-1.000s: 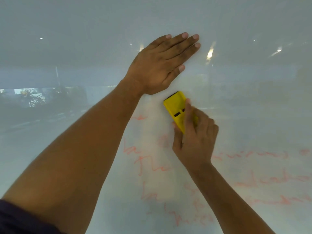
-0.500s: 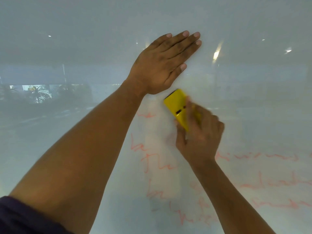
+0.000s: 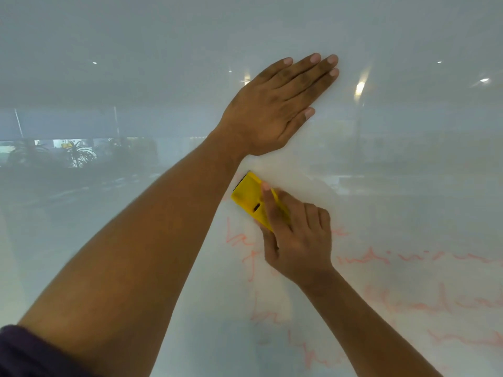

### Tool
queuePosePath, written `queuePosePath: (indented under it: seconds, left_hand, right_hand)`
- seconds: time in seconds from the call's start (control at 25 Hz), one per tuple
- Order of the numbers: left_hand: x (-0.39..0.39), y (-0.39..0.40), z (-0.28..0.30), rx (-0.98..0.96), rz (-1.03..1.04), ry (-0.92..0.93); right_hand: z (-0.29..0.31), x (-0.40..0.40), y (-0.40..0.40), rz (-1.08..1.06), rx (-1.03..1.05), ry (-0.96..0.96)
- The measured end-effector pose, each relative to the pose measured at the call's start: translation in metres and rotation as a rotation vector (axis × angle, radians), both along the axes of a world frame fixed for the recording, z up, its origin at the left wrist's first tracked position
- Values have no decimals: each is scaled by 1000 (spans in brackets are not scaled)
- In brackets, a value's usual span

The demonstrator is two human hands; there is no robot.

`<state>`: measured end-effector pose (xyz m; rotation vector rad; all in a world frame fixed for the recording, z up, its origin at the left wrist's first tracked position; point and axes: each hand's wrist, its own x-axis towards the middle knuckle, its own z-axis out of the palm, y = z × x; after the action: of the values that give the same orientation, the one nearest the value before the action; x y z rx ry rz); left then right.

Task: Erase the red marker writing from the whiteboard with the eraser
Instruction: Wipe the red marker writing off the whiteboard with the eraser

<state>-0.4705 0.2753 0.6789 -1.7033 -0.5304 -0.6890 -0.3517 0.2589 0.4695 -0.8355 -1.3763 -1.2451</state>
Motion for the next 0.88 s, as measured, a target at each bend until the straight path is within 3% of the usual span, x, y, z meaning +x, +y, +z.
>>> queuePosePath:
  seconds: [0.08,0.12,0.24,0.36,0.44,0.52,0.6,0.64,0.76,0.88]
  left_hand:
    - [-17,2,-2,3,3,1]
    - [-25,3,-3,7,7,-10]
    - [-34,1,-5,-4,12,-18]
    - [-40,4,-5,1,10,-22]
    - [-42,5,-5,9,-4,-41]
    - [-43,5,-9,5,-27,-118]
    - [-46,5,-11,-2,-42,-244]
    - [-48,4,-11,-3,-48,-283]
    - [-49,3,-12,-17,-76,-274]
    - [-54,2,-10,-29,-95,-245]
  right_hand:
    - [3,-8,-1,58,-16,211]
    - [2,-16,-2,90,-27,226]
    - [-3,-28,-2,26,-13,-50]
    - [10,-21,-1,42,6,134]
    - [11,-18,0,24,16,110]
    - [15,-11,0,-27,34,85]
    - [22,-7,-2,25,27,214]
    - [23,-7,-2,63,18,198]
    - [25,-6,0,23,22,-95]
    - [39,-10,0,69,14,53]
